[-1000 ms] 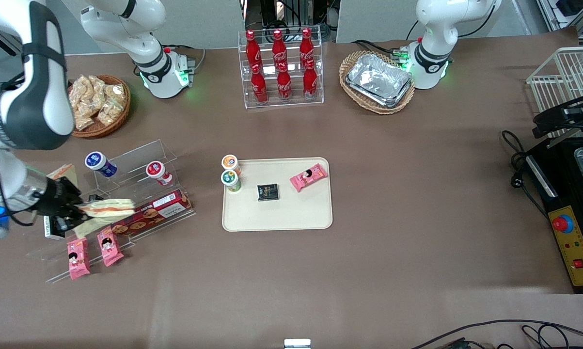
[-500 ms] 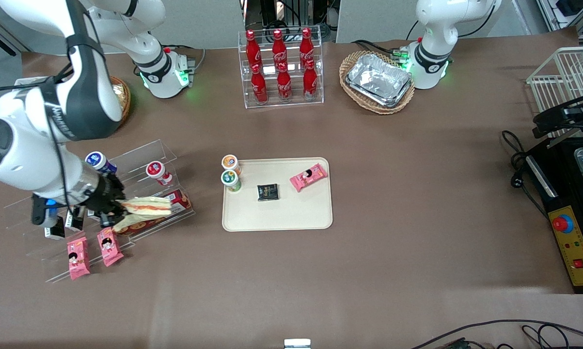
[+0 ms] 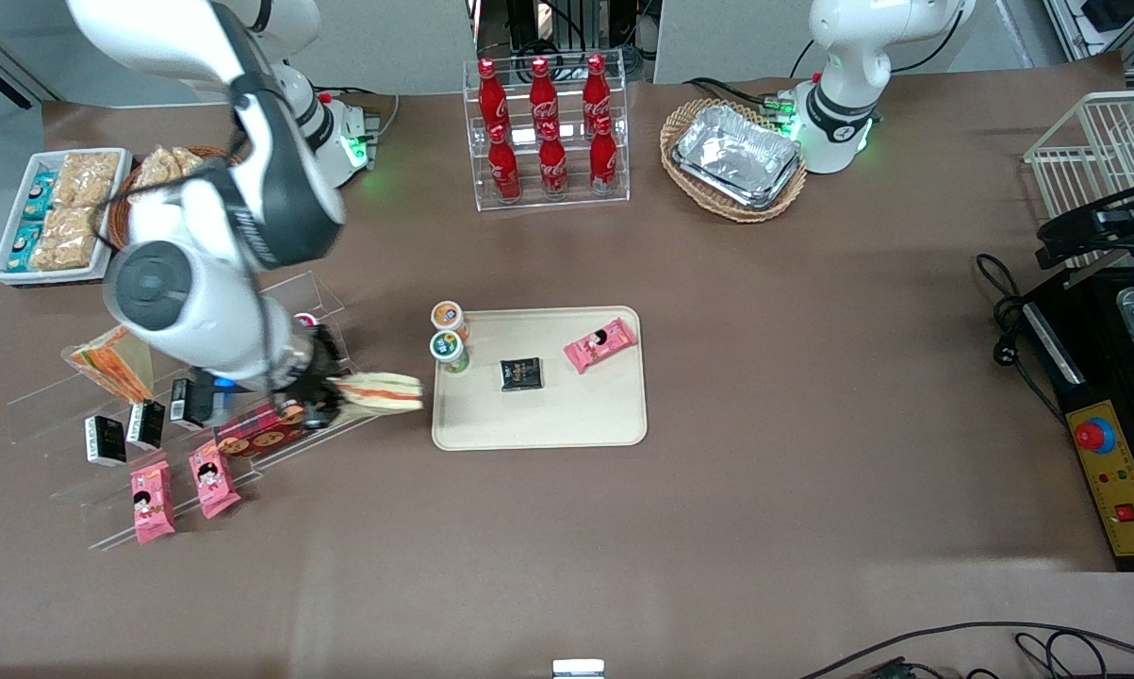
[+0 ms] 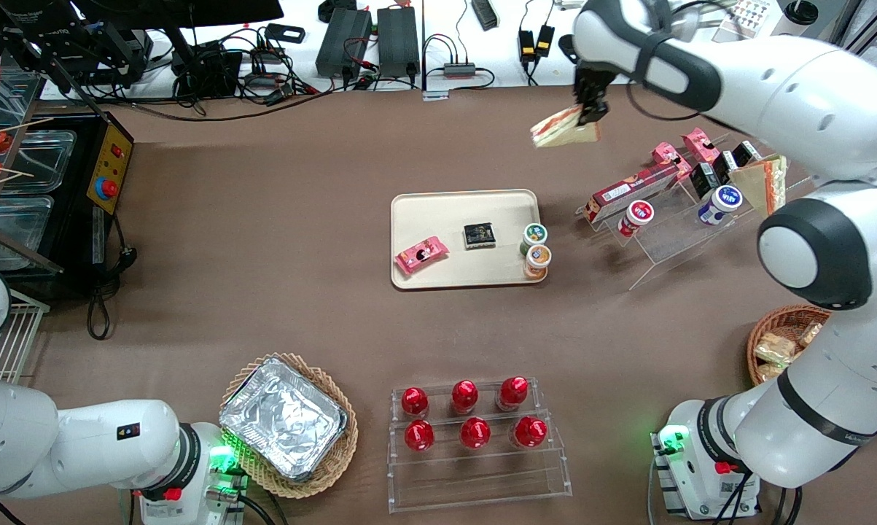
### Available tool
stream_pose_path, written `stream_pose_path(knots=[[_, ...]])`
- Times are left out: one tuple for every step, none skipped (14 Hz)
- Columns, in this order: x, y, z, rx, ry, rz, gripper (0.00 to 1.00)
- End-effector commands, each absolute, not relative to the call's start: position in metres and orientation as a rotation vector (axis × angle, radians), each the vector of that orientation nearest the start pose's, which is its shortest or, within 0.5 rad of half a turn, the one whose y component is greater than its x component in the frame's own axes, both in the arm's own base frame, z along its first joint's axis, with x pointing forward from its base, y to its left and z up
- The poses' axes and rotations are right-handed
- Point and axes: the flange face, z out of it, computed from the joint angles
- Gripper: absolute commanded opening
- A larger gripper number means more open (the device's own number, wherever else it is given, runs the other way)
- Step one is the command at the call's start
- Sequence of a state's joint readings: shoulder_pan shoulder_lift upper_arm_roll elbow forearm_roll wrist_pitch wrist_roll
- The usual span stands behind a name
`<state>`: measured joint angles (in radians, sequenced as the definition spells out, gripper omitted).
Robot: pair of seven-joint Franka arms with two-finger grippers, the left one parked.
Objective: Place sandwich on tray
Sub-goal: 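Carry the held sandwich over the cream tray beside the black tissue pack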
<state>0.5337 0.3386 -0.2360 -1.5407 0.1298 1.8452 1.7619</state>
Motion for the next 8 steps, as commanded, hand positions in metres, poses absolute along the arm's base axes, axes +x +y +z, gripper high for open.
stream_pose_path(knots=[[0.62, 0.267, 0.426, -2.237, 2.176, 0.113, 0.09], [0.617, 0.281, 0.411, -2.266, 2.17, 0.118, 0.09], [0.613, 0.297, 0.4, -2.291, 2.149, 0.108, 0.09], [0.611, 0.312, 0.392, -2.299, 2.129, 0.091, 0.09], [0.607, 0.326, 0.38, -2.309, 2.117, 0.082, 0.09], [0.605, 0.336, 0.37, -2.293, 2.128, 0.072, 0.09], [0.607, 0.34, 0.361, -2.253, 2.158, 0.056, 0.09], [0.605, 0.351, 0.352, -2.236, 2.164, 0.044, 0.09]])
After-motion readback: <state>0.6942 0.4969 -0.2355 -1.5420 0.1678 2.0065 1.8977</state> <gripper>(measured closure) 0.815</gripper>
